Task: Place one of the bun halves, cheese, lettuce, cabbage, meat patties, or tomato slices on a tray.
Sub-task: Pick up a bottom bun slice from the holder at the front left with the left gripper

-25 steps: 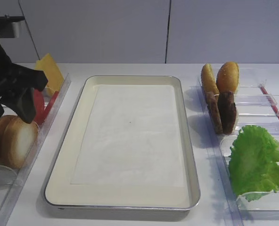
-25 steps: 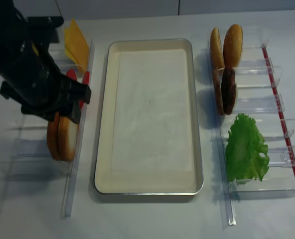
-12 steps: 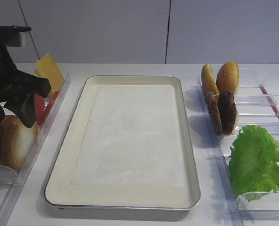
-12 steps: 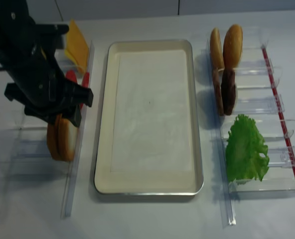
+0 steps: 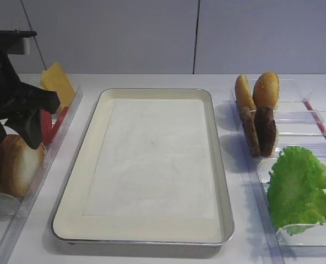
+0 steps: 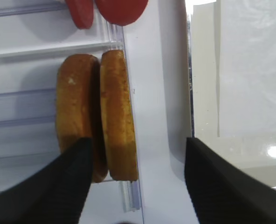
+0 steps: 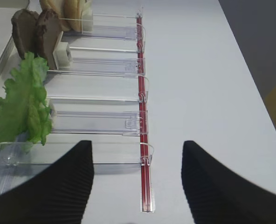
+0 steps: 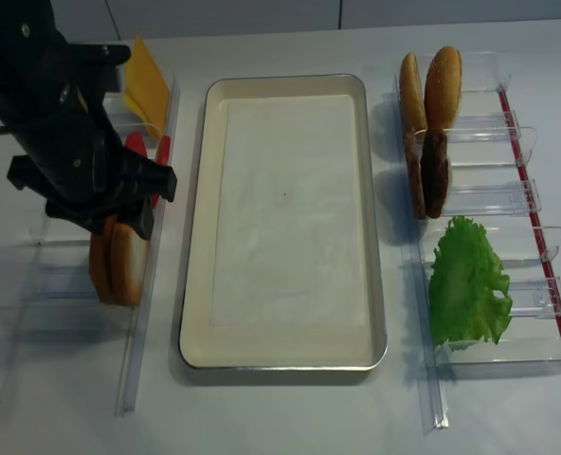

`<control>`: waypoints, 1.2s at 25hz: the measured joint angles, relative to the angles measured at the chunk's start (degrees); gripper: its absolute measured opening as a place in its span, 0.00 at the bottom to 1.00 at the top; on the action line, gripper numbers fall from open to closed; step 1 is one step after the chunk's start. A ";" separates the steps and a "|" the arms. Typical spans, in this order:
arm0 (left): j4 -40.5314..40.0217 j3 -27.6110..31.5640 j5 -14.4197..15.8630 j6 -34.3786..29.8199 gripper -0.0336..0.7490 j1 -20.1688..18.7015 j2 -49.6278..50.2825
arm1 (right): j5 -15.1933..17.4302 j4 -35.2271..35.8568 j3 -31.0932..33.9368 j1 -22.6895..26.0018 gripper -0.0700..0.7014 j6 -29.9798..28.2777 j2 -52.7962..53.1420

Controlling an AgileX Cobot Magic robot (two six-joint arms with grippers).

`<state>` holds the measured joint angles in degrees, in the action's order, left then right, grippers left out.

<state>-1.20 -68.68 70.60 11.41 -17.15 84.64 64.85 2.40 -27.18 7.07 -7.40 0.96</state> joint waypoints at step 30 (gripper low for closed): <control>-1.74 -0.04 -0.24 -0.32 0.22 0.00 5.27 | 0.00 0.00 0.00 0.00 0.65 0.04 0.00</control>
<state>-2.94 -68.72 70.36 11.09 -17.15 89.90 64.85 2.40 -27.18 7.07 -7.36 0.96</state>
